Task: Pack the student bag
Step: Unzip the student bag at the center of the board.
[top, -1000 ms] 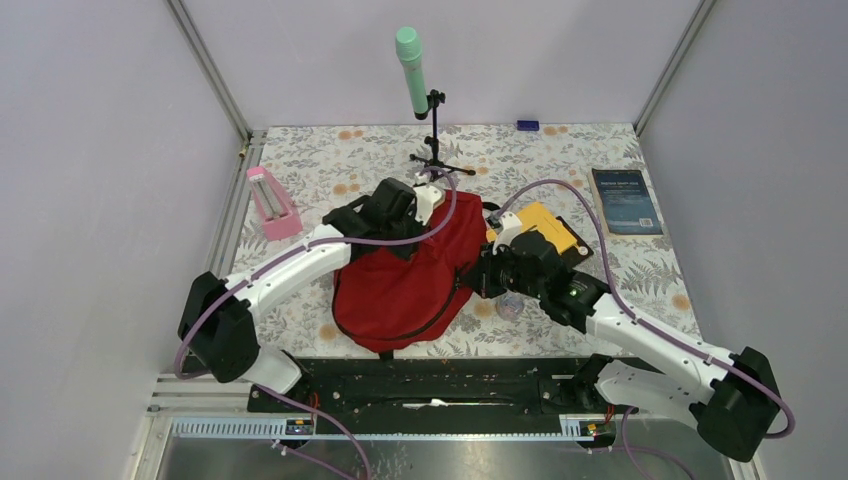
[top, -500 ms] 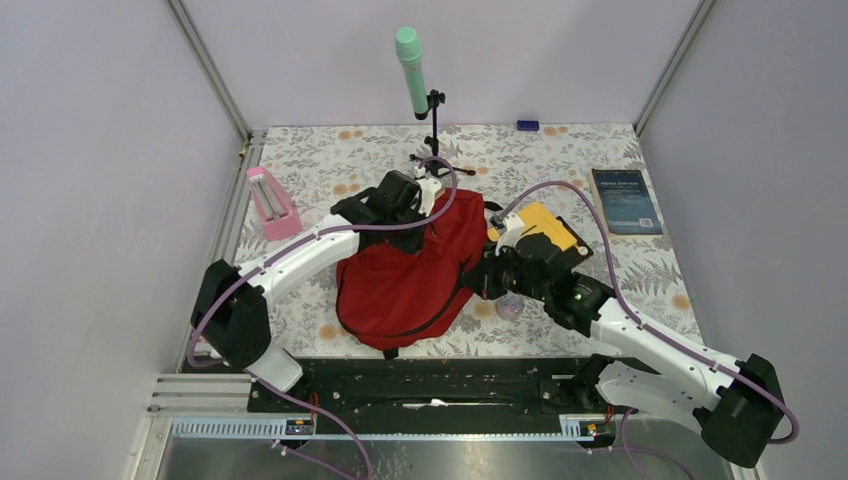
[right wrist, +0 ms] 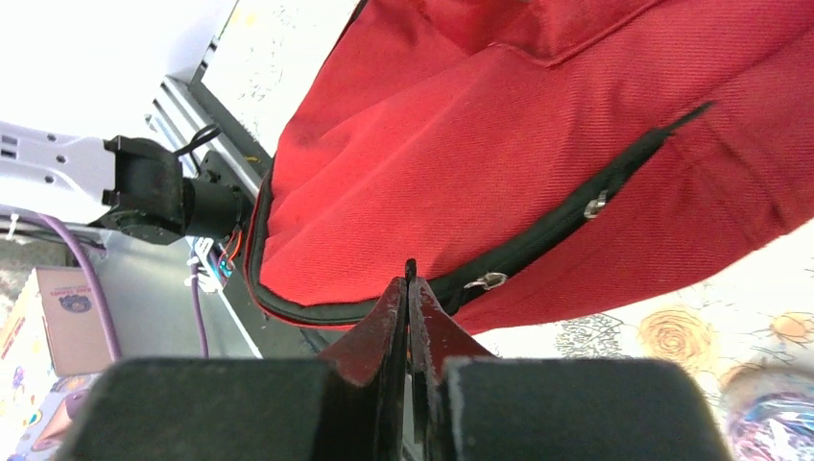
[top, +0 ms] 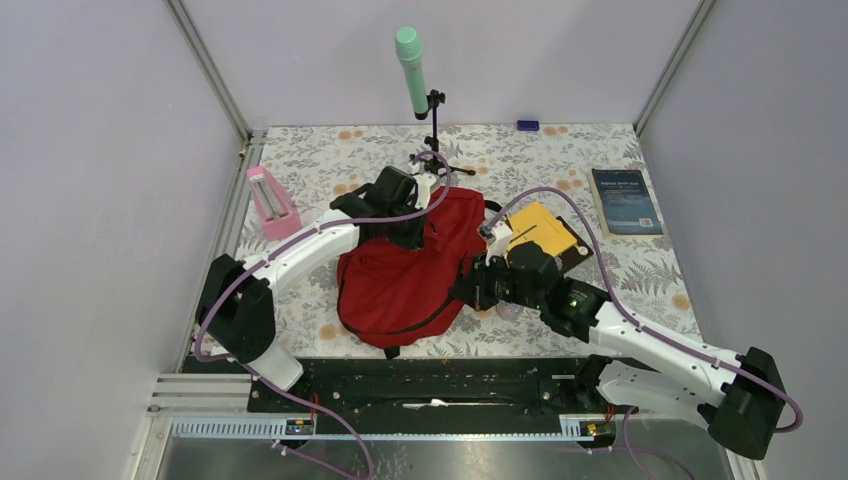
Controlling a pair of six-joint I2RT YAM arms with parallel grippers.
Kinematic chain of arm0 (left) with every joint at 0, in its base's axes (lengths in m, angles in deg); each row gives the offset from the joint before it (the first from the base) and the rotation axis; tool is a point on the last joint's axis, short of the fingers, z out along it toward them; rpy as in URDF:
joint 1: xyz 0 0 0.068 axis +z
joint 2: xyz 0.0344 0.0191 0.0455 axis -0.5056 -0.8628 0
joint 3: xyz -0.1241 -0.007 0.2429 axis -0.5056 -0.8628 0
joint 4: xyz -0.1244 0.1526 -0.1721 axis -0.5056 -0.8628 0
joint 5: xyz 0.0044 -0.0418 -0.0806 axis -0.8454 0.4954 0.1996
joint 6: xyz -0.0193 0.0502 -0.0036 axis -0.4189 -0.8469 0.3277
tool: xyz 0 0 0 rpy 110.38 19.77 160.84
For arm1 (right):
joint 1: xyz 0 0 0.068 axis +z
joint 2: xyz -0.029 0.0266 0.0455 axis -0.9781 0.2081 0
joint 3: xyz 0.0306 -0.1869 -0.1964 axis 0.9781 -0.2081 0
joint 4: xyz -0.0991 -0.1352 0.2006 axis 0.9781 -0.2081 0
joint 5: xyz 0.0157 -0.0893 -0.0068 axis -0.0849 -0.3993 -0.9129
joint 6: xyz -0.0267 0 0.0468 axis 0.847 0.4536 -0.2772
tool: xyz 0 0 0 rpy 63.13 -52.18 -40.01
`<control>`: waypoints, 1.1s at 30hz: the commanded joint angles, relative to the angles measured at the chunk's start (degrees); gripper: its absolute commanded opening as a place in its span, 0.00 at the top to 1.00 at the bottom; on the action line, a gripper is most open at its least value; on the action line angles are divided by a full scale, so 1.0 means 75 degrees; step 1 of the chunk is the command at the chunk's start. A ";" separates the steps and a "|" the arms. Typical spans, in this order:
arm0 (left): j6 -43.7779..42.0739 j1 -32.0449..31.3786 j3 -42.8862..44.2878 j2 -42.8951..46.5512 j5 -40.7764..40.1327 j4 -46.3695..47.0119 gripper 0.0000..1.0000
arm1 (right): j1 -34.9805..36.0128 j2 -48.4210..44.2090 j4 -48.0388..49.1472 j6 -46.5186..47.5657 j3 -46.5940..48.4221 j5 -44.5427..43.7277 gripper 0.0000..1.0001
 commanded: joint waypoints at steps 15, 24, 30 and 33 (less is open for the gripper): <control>0.0161 0.0447 -0.0100 -0.0040 0.0302 0.0957 1.00 | 0.2073 0.1183 0.0225 0.0035 0.1227 -0.0624 1.00; 0.0268 0.0554 -0.0106 -0.0048 0.0396 0.0980 1.00 | 0.3217 0.2181 0.0079 0.0334 0.2173 -0.0984 1.00; 0.0292 0.0625 -0.0114 -0.0027 0.0405 0.0992 1.00 | 0.3655 0.2986 0.0032 0.0553 0.2975 -0.0997 1.00; 0.0283 0.0649 -0.0109 0.0027 0.0448 0.1013 1.00 | 0.3684 0.3252 -0.0006 0.0442 0.3192 -0.1078 1.00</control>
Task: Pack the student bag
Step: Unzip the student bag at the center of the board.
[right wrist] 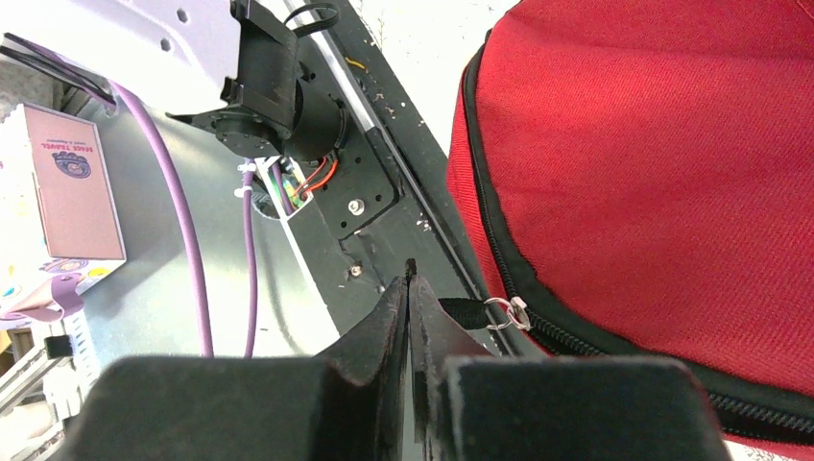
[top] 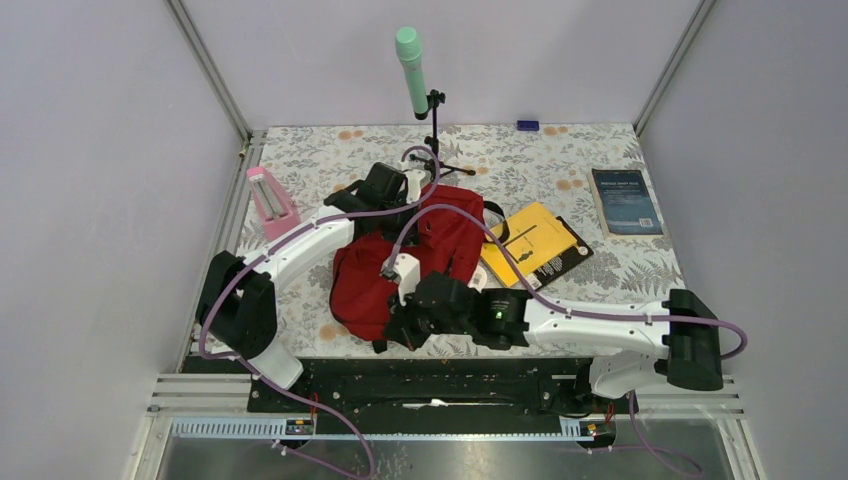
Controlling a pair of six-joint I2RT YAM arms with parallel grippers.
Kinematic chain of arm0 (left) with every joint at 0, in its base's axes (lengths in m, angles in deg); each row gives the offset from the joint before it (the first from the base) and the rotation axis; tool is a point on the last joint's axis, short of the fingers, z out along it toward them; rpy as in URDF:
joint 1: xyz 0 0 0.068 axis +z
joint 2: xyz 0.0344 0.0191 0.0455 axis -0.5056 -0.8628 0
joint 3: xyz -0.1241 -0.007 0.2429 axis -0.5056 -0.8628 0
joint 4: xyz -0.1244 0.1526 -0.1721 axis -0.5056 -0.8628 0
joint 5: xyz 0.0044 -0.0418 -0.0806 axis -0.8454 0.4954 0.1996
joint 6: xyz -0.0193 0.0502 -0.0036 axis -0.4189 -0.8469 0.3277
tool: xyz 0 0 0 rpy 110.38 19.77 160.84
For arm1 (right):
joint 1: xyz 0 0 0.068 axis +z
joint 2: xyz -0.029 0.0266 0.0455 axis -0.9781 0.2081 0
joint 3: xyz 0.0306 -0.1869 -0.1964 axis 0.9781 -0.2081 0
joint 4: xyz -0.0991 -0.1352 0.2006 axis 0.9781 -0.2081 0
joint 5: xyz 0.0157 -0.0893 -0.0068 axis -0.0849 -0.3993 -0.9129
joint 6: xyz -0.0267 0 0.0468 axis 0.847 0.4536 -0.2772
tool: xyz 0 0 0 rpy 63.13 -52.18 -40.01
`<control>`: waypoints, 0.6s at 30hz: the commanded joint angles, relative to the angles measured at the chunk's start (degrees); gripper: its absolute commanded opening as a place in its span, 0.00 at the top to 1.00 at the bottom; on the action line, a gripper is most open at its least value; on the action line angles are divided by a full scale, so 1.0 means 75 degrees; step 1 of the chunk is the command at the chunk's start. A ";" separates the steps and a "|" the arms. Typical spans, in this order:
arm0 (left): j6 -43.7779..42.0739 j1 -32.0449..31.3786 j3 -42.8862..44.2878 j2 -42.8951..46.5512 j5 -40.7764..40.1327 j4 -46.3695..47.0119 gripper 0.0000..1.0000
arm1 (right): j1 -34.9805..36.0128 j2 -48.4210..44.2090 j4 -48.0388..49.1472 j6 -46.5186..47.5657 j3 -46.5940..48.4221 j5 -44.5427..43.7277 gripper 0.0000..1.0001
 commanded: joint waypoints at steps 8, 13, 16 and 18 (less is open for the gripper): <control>-0.0096 0.0140 -0.0420 0.1247 -0.0194 0.1242 0.44 | 0.0196 -0.0526 -0.0496 -0.0099 0.0477 -0.1823 1.00; -0.0196 0.0140 -0.1273 0.2878 -0.1464 0.1902 0.19 | -0.0098 -0.0983 -0.1031 -0.0236 0.0260 -0.2569 1.00; 0.0109 0.0137 -0.1949 0.4151 -0.1672 0.2333 0.16 | -0.0436 -0.1239 -0.1528 -0.0620 0.0393 -0.2375 1.00; 0.0294 0.0119 -0.2600 0.4937 -0.1514 0.2859 0.16 | -0.0568 -0.1476 -0.1665 -0.0789 0.0365 -0.2332 1.00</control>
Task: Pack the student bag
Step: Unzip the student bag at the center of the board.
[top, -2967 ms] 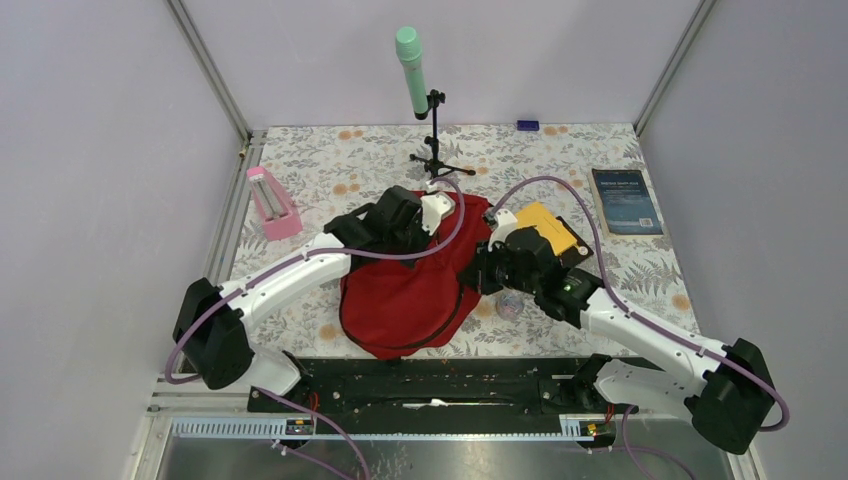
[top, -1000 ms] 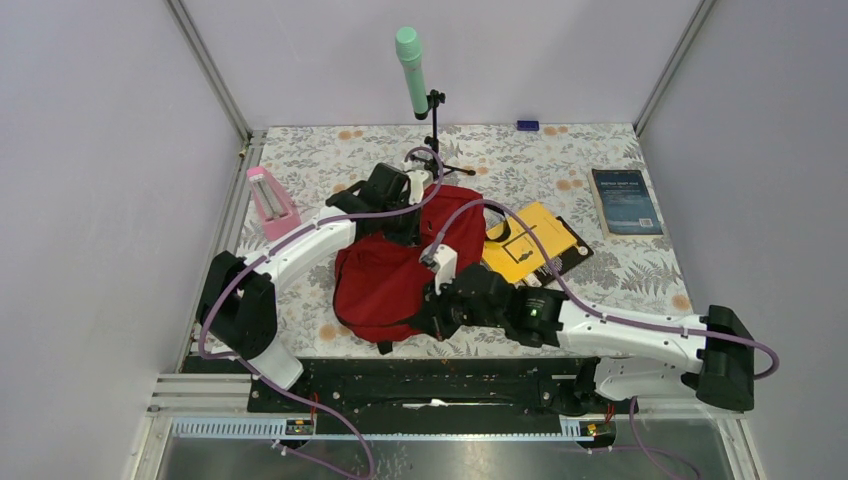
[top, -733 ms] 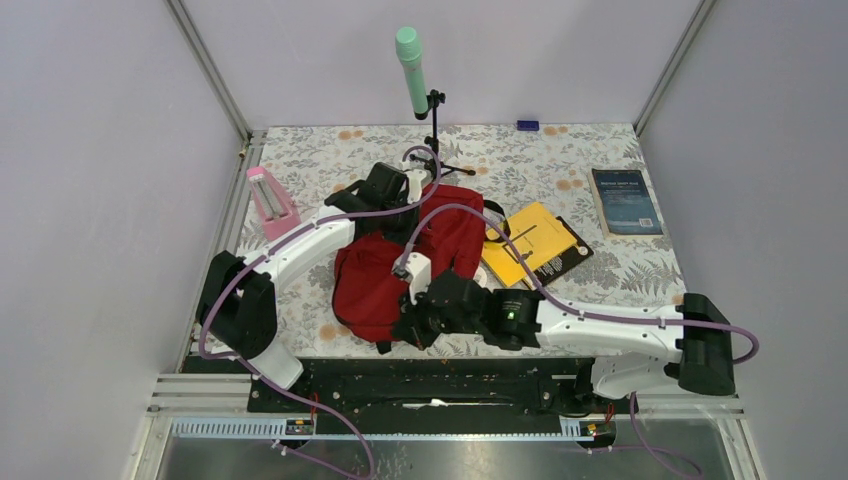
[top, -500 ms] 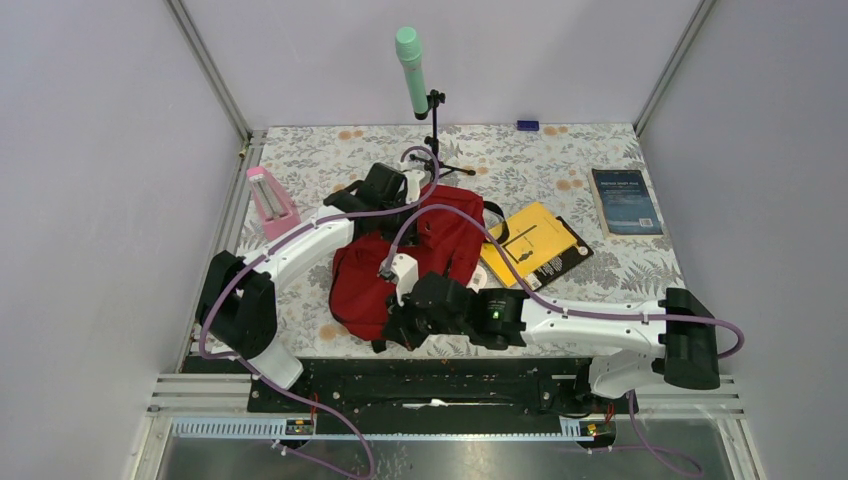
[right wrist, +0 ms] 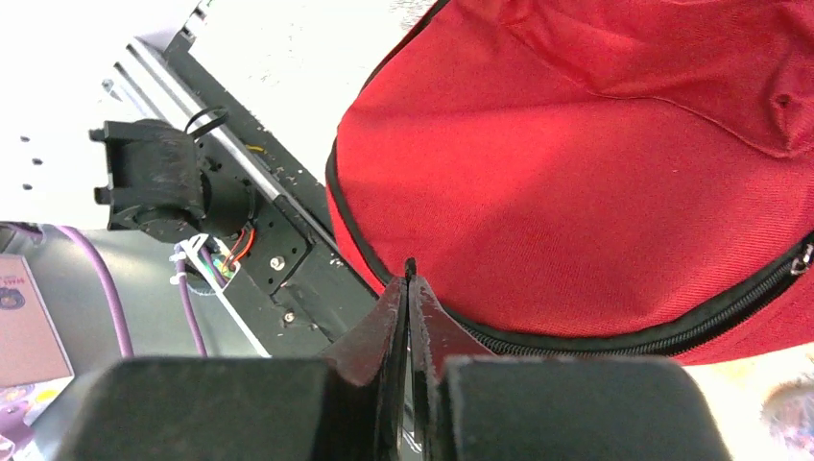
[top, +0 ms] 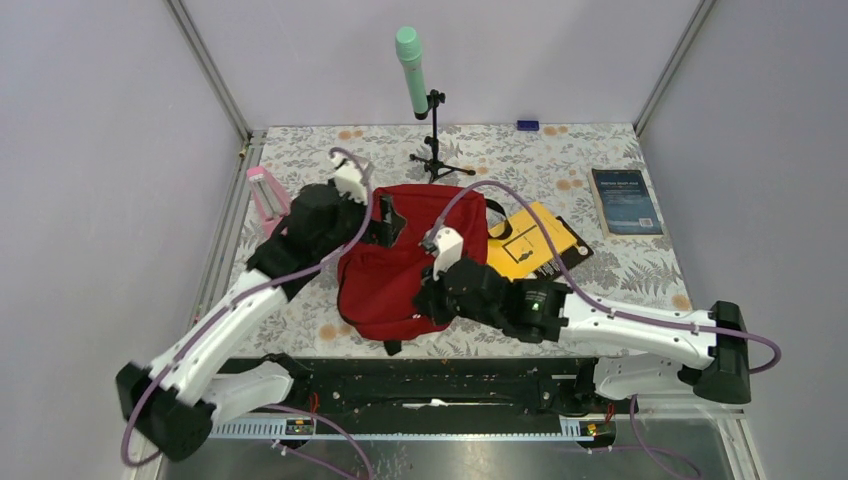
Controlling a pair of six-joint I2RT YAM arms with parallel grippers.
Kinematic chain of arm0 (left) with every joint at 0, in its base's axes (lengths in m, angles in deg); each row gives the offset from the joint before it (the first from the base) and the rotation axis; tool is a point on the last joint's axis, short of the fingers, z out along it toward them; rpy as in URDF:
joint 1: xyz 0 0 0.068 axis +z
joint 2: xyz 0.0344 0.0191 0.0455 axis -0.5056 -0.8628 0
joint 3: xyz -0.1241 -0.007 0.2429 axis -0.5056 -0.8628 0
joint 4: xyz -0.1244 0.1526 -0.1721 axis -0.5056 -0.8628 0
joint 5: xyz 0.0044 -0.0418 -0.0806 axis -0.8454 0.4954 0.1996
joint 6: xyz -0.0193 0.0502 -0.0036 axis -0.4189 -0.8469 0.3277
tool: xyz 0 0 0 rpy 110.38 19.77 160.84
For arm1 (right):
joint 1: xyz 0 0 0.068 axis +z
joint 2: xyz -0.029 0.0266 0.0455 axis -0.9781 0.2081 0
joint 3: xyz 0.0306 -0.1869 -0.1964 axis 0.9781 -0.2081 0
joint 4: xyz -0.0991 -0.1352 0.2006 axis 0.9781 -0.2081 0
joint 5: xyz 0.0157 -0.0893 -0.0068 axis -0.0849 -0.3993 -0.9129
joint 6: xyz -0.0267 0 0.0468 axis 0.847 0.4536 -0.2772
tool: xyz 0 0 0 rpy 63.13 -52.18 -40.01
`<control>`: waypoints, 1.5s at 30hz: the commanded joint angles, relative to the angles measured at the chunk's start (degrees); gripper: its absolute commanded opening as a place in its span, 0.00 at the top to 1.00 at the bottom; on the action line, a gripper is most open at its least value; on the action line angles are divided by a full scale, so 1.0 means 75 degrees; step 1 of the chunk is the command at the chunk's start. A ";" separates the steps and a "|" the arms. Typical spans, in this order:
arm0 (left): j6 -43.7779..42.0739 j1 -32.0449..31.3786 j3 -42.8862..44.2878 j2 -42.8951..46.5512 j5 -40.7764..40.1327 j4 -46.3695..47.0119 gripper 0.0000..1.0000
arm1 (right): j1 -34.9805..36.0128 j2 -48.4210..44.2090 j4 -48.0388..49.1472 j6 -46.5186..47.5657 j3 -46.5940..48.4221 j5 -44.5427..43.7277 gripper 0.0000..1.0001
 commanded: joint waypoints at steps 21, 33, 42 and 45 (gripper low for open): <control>0.1295 -0.2270 -0.3702 0.3624 0.1550 0.3677 0.26 | -0.0724 -0.0671 -0.0761 -0.1647 0.0798 -0.1348 1.00; 0.1696 -0.3014 -0.4276 0.2779 -0.0036 0.5081 0.37 | -0.0786 -0.0263 -0.0897 -0.1496 0.1125 -0.1617 1.00; 0.2044 -0.3424 -0.4675 0.2335 -0.0910 0.6430 0.48 | -0.0787 -0.0093 -0.0897 -0.1728 0.1177 -0.1667 1.00; 0.2064 -0.3496 -0.4661 0.2139 -0.0896 0.6515 0.53 | -0.0787 -0.0024 -0.0896 -0.1748 0.1211 -0.1638 1.00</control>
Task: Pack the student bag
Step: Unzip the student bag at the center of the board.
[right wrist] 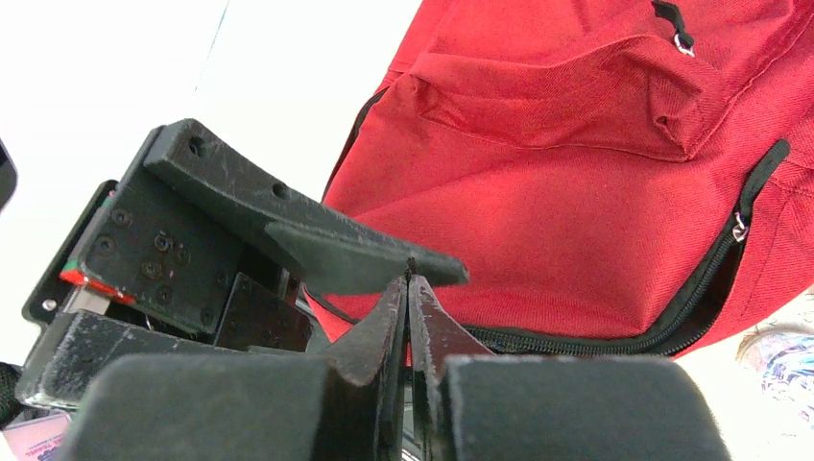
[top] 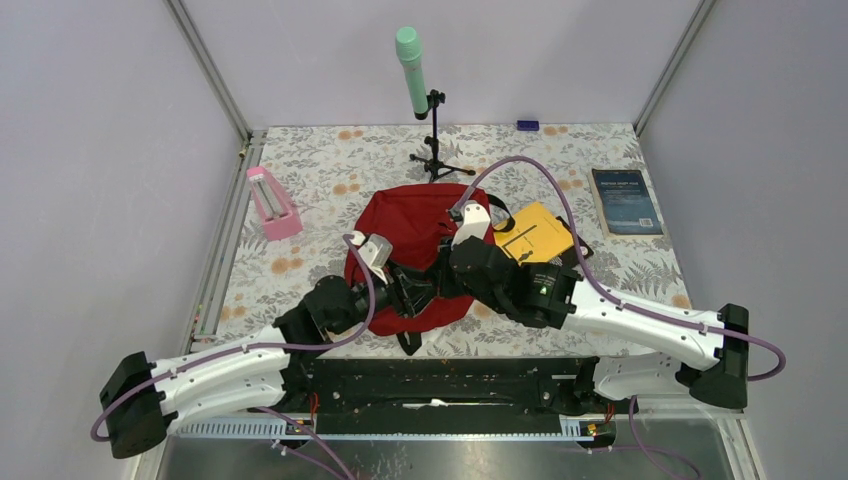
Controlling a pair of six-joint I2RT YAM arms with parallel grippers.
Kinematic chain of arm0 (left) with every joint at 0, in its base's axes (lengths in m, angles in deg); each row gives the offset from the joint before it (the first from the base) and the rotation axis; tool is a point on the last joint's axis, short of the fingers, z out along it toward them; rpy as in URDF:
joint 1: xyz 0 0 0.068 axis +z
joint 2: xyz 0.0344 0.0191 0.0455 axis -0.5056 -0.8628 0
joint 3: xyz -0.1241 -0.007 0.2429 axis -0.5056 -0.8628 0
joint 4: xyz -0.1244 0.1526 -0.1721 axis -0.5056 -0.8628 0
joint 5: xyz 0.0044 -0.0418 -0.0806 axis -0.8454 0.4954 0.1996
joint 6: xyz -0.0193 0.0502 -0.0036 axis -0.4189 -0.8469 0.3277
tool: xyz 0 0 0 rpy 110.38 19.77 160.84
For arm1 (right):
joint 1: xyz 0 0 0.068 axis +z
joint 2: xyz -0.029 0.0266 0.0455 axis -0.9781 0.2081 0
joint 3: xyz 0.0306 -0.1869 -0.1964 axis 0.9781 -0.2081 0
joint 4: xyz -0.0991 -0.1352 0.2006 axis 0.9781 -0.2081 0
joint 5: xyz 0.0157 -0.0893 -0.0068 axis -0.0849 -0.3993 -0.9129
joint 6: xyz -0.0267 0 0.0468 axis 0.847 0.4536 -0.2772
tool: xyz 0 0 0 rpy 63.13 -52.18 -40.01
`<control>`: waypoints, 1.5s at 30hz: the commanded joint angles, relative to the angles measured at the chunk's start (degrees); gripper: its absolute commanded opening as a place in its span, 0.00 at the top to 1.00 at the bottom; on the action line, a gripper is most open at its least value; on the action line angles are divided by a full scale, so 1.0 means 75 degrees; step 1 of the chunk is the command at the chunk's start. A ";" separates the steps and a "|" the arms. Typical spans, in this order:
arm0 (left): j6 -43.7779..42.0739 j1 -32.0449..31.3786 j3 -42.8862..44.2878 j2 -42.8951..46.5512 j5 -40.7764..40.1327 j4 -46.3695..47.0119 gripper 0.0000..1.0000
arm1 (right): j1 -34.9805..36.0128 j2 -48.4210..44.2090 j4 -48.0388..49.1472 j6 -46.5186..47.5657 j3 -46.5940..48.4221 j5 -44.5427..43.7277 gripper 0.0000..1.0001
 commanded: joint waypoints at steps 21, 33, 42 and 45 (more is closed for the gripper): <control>0.1002 -0.0355 0.0129 -0.0756 -0.1494 0.0286 1.00 | -0.0107 -0.1004 0.0434 0.0661 -0.0287 -0.2318 0.06; 0.1020 -0.0355 0.0258 -0.1217 -0.1433 0.0440 1.00 | -0.1350 -0.2832 -0.0032 -0.1562 -0.2841 -0.1819 0.05; 0.0788 -0.0355 0.0535 -0.1288 -0.1214 0.0157 1.00 | -0.1343 -0.3058 0.0775 -0.2498 -0.3647 -0.0500 0.22; 0.0766 -0.0356 0.0656 -0.1341 -0.1127 0.0100 1.00 | -0.1342 -0.3064 0.1099 -0.2784 -0.3867 -0.0256 0.25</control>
